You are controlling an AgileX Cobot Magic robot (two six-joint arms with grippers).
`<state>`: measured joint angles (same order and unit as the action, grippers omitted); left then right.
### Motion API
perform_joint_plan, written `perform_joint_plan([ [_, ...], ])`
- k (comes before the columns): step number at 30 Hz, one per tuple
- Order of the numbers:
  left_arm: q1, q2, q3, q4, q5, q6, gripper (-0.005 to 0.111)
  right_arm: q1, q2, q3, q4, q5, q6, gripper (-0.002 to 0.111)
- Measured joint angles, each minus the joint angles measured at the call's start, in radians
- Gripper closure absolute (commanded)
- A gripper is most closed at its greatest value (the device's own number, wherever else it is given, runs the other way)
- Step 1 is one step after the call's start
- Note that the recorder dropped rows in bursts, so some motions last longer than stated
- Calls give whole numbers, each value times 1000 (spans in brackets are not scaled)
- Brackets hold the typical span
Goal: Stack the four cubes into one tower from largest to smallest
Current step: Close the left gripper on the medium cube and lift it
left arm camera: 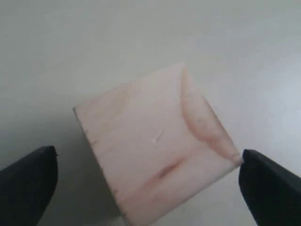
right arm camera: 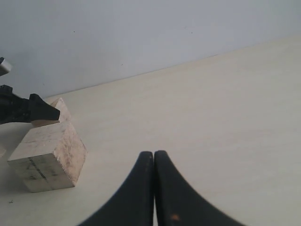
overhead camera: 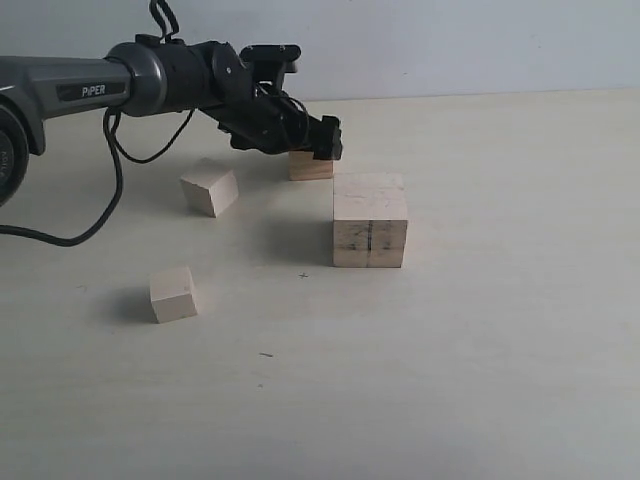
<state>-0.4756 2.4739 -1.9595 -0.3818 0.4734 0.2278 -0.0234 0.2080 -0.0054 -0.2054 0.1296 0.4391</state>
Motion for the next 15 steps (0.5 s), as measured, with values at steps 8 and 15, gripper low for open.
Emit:
perform_joint_plan([
  [8,0,2,0,36,23,-30,3,0,0,0,0,-6,0,108],
  [15,4,-6,0,170,81,-92,3,0,0,0,0,-6,0,108],
])
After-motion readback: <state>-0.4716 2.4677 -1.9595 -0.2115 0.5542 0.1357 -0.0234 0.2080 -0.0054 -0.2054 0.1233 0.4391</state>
